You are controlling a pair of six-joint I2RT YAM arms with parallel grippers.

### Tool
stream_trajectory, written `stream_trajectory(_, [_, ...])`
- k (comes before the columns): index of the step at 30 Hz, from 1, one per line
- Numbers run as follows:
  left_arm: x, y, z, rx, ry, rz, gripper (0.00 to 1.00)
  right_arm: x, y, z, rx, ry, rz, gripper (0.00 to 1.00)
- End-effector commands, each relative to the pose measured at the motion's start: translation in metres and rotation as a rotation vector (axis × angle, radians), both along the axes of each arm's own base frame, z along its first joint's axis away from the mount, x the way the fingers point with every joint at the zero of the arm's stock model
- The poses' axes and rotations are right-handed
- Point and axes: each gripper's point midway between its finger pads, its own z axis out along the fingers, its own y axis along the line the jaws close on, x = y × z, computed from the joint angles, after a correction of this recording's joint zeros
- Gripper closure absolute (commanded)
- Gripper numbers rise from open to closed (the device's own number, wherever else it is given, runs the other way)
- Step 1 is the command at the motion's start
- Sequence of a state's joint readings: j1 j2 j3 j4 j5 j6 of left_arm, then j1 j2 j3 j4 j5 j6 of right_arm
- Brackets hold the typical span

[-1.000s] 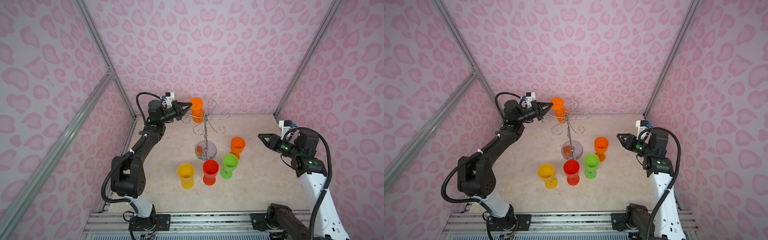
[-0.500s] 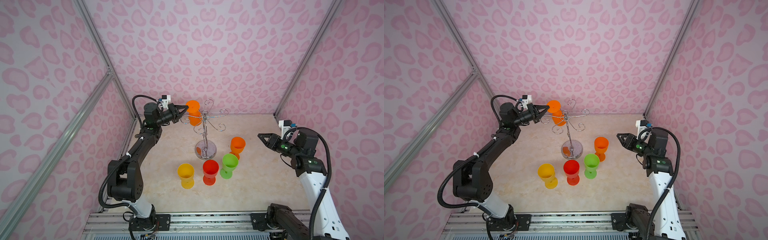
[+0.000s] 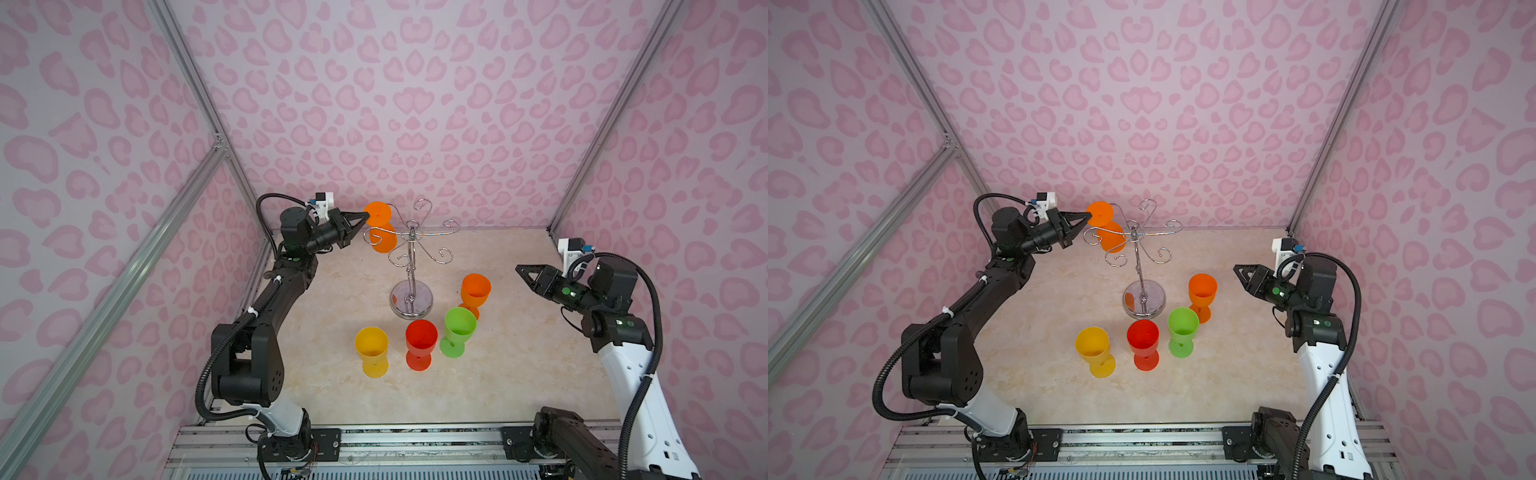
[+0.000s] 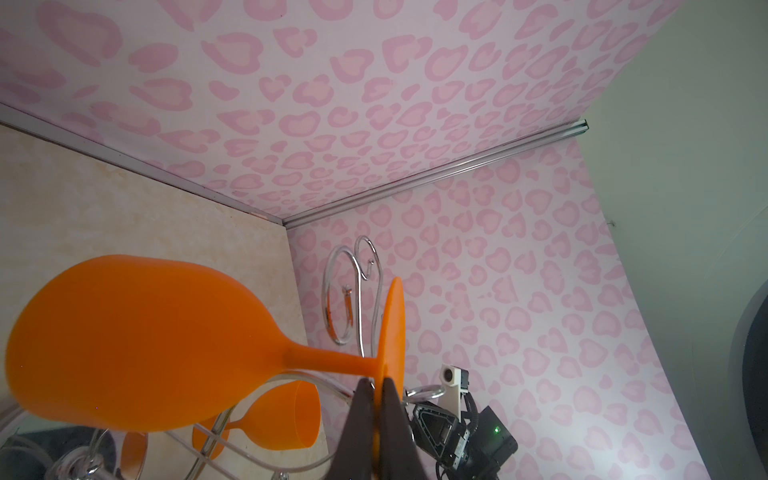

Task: Take the wine glass off the wine glass rack
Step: 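Slide the orange glass off its rack hook with the left gripper, then raise the orange glass with the left gripper while the right gripper reaches toward it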

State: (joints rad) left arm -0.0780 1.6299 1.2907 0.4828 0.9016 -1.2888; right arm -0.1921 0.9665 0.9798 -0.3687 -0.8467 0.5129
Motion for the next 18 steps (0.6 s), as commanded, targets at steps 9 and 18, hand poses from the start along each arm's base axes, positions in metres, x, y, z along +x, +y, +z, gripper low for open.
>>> stream_trajectory(9, [-0.024, 0.033, 0.009, 0.0, -0.035, 0.036, 0.97, 0.0, 0.002, 0.003, 0.005, -0.019, 0.011, 0.63])
stream_trajectory(18, [-0.067, 0.089, 0.019, 0.011, -0.064, 0.15, 0.97, -0.001, 0.002, 0.002, 0.002, -0.016, 0.01, 0.63])
